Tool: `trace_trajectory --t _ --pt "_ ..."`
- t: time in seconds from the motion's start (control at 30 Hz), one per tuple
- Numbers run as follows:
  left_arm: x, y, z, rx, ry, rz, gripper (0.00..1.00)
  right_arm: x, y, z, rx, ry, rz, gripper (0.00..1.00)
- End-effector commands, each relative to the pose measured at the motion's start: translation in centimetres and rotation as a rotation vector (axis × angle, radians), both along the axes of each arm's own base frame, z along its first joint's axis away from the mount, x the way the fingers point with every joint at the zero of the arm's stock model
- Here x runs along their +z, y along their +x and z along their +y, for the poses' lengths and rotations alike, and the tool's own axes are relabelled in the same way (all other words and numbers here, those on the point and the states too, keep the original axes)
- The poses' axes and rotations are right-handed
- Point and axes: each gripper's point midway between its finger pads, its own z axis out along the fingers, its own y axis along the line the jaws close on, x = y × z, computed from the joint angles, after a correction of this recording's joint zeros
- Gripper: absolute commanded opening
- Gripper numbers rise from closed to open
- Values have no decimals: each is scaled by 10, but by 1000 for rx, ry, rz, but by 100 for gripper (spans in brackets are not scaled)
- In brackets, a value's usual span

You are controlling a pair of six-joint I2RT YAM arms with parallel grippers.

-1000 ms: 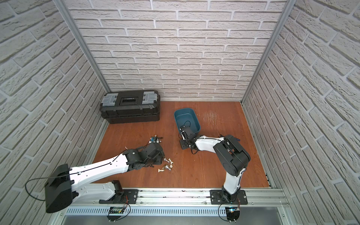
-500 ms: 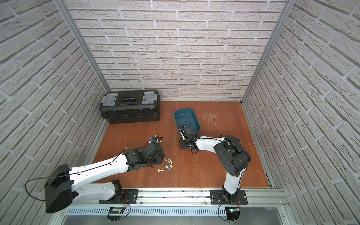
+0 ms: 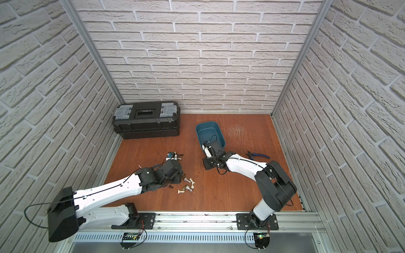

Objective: Put the chess pieces into the storage box
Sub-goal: Place the chess piece in the storage box.

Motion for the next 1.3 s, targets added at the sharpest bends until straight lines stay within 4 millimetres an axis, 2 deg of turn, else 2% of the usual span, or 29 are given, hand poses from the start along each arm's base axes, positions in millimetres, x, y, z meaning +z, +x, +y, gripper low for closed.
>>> trace_trajectory --t 0.0,0.1,0.2,0.33,0.43,0.5,0.53,0.57,0.6,0.73,0.77,0.87,0.97,1.03,1.1,1.17,1.27 --pt "8 8 -2 4 8 -27 50 36 22 6 1 1 -104 14" --pt "5 9 -6 -3 14 -15 50 44 52 -2 -27 -59 -146 13" --pt "1 8 -10 -12 17 7 50 43 86 -13 -71 -82 -154 13" --pt "-4 6 -13 -14 18 31 49 28 129 -34 -147 -97 -141 12" --pt "-8 5 -11 -7 17 43 49 12 151 -48 -188 -109 -110 13" --pt "-10 4 -11 -2 14 54 49 6 161 -53 -203 -111 -99 13" --pt "-11 3 -12 -4 13 58 48 10 165 -54 -209 -107 -113 14" --pt "-12 3 -12 -4 11 62 48 -3 167 -56 -211 -120 -92 14" --pt "-13 2 -13 -5 9 67 48 -3 170 -57 -214 -121 -92 16" --pt "-15 2 -16 0 -10 81 47 11 171 -60 -214 -129 -110 28" --pt "-15 2 -15 3 -12 84 47 25 168 -60 -214 -117 -132 30" --pt "-17 2 -12 24 -22 93 46 50 151 -58 -204 -73 -157 33" --pt "-19 4 -12 47 -60 98 45 69 119 -51 -181 -36 -179 34" --pt "-19 5 -14 57 -91 96 43 77 87 -39 -143 -2 -198 33" --pt "-20 6 -17 58 -109 98 43 76 52 -19 -63 45 -203 32" --pt "-25 6 -18 64 -107 109 43 63 17 -1 4 83 -175 31" --pt "-32 8 -19 76 -104 118 42 42 -24 20 93 136 -111 29"
